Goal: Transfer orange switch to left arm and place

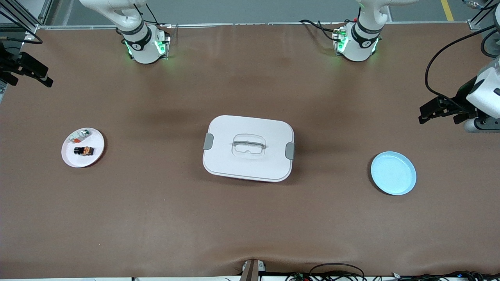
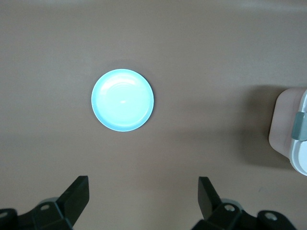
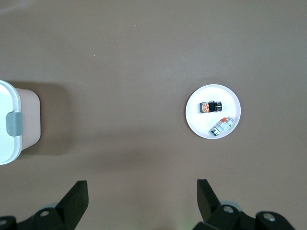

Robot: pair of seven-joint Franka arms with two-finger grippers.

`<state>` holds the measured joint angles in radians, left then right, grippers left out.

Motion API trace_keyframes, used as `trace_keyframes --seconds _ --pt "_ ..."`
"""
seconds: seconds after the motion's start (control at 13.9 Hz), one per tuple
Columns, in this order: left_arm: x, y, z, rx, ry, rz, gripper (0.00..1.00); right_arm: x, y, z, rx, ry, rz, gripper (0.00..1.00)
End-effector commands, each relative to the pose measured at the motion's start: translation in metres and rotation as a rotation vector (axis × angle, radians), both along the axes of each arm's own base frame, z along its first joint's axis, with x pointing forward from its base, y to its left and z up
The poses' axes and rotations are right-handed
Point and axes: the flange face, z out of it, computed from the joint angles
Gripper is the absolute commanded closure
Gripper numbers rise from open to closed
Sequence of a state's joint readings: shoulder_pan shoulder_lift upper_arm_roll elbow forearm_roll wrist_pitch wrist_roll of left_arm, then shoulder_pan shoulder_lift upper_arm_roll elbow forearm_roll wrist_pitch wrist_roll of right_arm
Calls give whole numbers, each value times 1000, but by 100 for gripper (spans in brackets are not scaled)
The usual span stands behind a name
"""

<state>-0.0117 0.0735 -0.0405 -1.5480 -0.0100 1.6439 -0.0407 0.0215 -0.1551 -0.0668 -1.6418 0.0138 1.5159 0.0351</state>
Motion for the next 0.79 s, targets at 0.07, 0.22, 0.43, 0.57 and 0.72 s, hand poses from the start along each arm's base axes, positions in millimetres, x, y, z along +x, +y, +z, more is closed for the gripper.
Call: trace_keyframes --seconds 0.07,0.22,0.43,0.57,0.72 --pt "1 2 5 5 7 -21 0 -3 4 7 -4 -15 0 0" --pt "1 2 5 5 7 -21 0 -3 2 6 -2 -14 -3 0" --pt "1 1 5 5 7 -10 0 -2 -1 6 -2 -17 -9 0" --pt "1 2 5 7 7 -9 0 3 1 2 -3 -6 3 0" --pt "1 2 5 7 7 -12 0 8 -3 -7 -2 17 -16 0"
